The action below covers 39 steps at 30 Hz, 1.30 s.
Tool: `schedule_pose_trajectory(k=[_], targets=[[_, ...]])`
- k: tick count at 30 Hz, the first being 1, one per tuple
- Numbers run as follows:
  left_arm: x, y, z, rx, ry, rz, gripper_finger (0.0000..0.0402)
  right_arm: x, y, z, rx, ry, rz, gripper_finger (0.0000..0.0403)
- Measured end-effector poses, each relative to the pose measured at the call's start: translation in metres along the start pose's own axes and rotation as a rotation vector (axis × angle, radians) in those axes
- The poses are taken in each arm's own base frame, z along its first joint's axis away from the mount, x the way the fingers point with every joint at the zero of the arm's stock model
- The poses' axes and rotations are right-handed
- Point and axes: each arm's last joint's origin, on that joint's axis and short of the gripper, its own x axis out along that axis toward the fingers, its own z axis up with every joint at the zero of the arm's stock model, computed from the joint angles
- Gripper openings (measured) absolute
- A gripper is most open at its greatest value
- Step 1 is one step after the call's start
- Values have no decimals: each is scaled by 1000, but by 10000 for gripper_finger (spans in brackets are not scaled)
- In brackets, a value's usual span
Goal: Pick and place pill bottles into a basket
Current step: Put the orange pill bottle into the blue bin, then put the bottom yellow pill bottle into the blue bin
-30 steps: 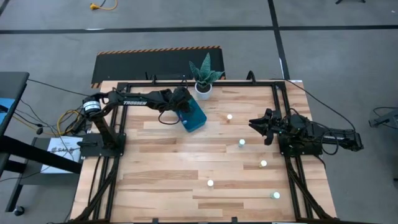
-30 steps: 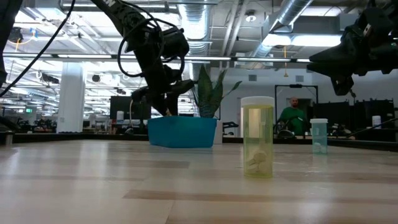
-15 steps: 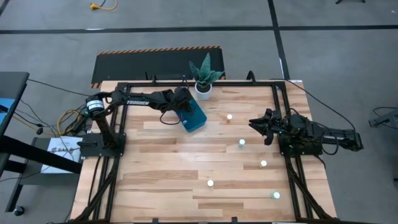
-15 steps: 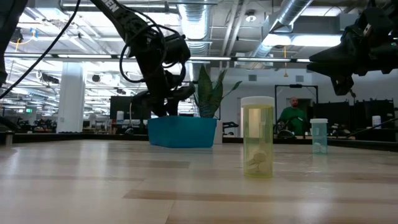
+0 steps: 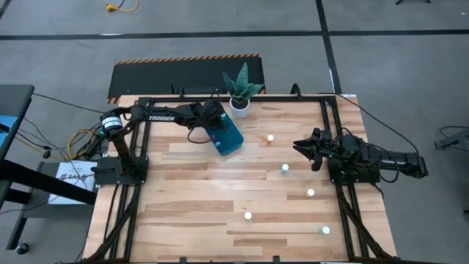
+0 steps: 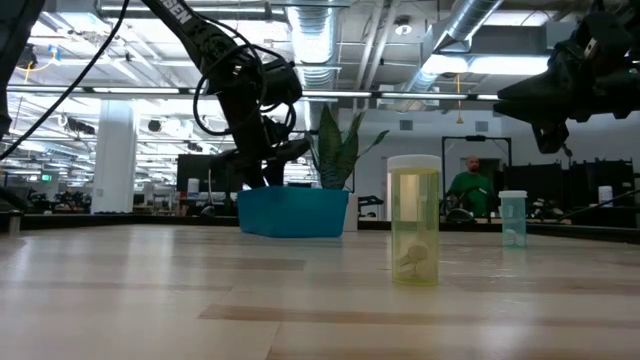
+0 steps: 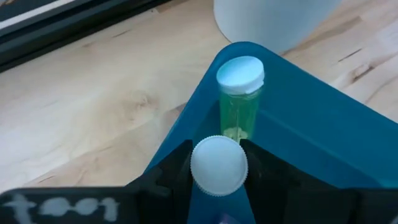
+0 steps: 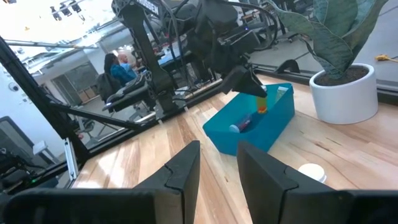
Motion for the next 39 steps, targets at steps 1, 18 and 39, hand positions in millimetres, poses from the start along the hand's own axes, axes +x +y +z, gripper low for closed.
schedule_pose_trajectory(k=[1, 18, 39], targets=[[0, 0, 0, -1, 3, -5, 110, 0, 0, 0, 0, 0, 0, 100], [0, 1, 1, 75, 30, -61, 125, 0, 0, 0, 0, 1, 0, 100], [-87, -33, 38, 250, -218, -253, 231, 0, 0, 0, 0, 1, -1, 100]])
